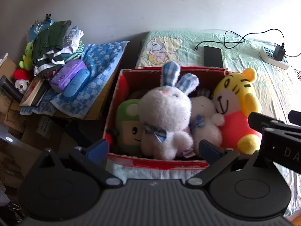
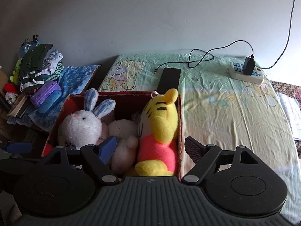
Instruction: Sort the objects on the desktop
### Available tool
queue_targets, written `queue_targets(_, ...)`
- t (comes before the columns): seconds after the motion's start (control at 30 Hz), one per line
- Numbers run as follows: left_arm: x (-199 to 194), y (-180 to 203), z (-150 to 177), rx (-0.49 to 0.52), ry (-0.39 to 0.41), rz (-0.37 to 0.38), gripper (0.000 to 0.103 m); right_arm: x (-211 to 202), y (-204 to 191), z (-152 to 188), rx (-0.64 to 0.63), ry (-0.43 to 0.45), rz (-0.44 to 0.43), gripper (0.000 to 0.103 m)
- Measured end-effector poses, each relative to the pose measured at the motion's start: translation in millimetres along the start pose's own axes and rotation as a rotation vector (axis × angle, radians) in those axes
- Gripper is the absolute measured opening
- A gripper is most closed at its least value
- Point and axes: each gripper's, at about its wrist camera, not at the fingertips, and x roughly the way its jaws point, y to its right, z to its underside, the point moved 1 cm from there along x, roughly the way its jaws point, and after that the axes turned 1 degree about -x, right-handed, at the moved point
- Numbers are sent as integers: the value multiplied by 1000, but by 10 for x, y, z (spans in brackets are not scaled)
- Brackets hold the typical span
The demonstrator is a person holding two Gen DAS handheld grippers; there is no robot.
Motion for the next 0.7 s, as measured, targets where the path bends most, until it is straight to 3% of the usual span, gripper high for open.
queue_targets(0.13, 29, -44, -98, 9, -24, 9, 102, 50, -5, -101, 33, -63, -43, 82)
queue_targets(0.4, 207, -35, -386, 51, -88, 16, 102, 176, 9, -365, 30, -139, -29, 82)
queue_targets(0.7, 485, -43, -651, 44, -107, 1, 101, 409, 15, -528, 29, -204, -3, 82)
